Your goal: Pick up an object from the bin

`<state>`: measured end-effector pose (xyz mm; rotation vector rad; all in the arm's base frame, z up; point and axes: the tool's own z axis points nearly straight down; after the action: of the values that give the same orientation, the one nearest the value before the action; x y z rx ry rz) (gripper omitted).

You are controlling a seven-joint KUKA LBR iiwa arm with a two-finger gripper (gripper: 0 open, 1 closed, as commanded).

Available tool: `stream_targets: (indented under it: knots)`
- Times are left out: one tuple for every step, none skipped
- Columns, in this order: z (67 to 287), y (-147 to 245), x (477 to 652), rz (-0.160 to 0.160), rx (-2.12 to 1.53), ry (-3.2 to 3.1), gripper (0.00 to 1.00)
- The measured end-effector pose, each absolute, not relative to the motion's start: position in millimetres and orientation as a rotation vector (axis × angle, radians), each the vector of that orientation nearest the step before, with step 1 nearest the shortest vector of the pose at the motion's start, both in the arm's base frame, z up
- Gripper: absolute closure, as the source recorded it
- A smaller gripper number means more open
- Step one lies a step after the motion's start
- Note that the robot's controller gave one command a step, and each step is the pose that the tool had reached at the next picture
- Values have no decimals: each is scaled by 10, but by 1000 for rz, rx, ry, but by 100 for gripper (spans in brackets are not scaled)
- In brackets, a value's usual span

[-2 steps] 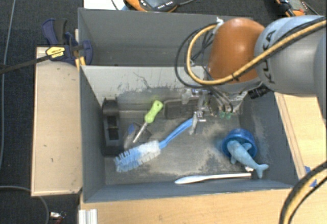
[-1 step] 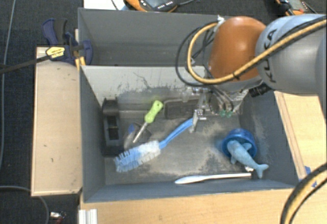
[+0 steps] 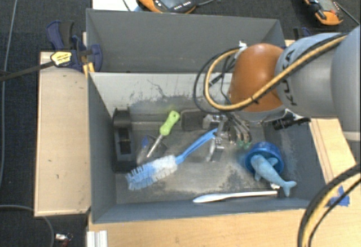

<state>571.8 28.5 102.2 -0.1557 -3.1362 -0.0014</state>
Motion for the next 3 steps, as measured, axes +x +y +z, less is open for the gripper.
stream_targets:
  knots:
    - [982, 472, 5750, -1, -206, -3140, 0]
    - [833, 337, 5811, -1, -198, -3135, 100]
    - [833, 337, 5811, -1, -199, -3135, 100]
